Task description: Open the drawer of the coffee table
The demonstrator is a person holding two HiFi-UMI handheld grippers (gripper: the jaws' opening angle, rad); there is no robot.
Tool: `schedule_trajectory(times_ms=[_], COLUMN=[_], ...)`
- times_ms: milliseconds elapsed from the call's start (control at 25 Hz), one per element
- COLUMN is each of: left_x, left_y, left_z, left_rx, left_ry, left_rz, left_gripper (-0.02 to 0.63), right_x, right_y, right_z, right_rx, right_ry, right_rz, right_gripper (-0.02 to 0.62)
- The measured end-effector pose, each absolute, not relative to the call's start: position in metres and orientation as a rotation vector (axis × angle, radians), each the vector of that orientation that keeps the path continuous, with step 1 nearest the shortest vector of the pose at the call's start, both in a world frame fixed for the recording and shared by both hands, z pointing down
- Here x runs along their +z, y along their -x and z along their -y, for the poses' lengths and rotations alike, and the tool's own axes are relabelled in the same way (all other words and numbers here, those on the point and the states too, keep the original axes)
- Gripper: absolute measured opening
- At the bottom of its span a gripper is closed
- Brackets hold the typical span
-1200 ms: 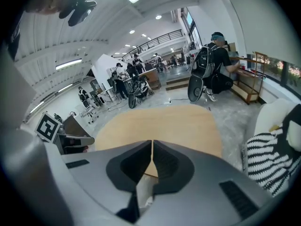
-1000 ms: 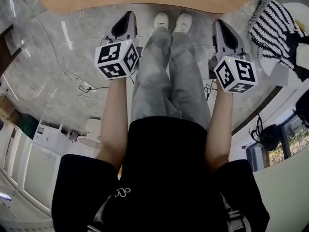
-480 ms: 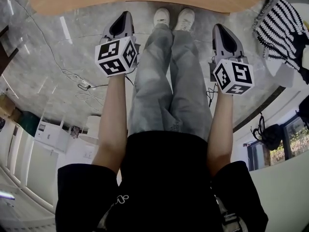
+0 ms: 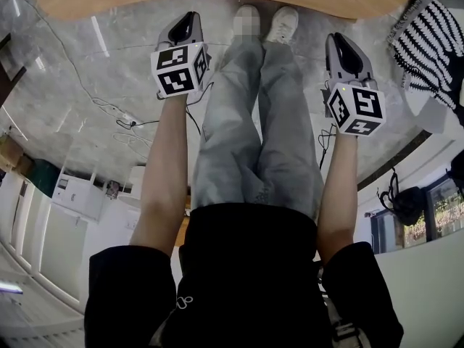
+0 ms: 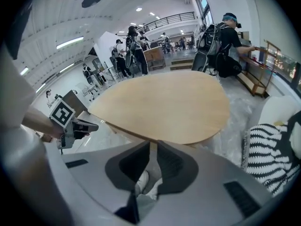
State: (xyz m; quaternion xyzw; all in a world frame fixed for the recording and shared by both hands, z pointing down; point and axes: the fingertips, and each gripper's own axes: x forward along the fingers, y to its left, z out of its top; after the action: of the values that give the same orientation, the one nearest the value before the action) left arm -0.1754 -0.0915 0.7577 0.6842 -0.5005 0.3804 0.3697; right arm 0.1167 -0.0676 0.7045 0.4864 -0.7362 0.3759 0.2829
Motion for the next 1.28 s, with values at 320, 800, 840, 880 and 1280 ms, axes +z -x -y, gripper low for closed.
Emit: schedule_trajectory(times_ms=[320,800,840,880,1280], left_x=[0.781,0.806,0.807,0.808,0.818], left_y=[0.171,0.177,0.176,0.176,0.172], left_z=[0.095,0.117,0.119,0.121,0.127], left_rx=[1.028,1.073,1.068,1.065,1.136], left_ry=[-1.773,-1.806,-1.806,-1.805,-1.860], left_rz=[1.217,1.220,1.221,1.221,1.172], left_gripper=[0.133,0.174,0.174,0.175,0.173], right_x=[0.731,0.784,0.786,0.788,0.806], right_y=[-0.133,-0.181,-0.183,-0.184,-0.182], right_z=[0.062,0.073,0.075,0.077,0.088], right_rx=[0.980,0.799,0.785,0.770,0.667], right_ry=[-1.236,-1.061,-1.054,-1.040,-0.886], right_rz=[1.921,1.808,1.804,1.802,1.794], right_gripper=[0.144,0.156,0.156,0.156,0.156])
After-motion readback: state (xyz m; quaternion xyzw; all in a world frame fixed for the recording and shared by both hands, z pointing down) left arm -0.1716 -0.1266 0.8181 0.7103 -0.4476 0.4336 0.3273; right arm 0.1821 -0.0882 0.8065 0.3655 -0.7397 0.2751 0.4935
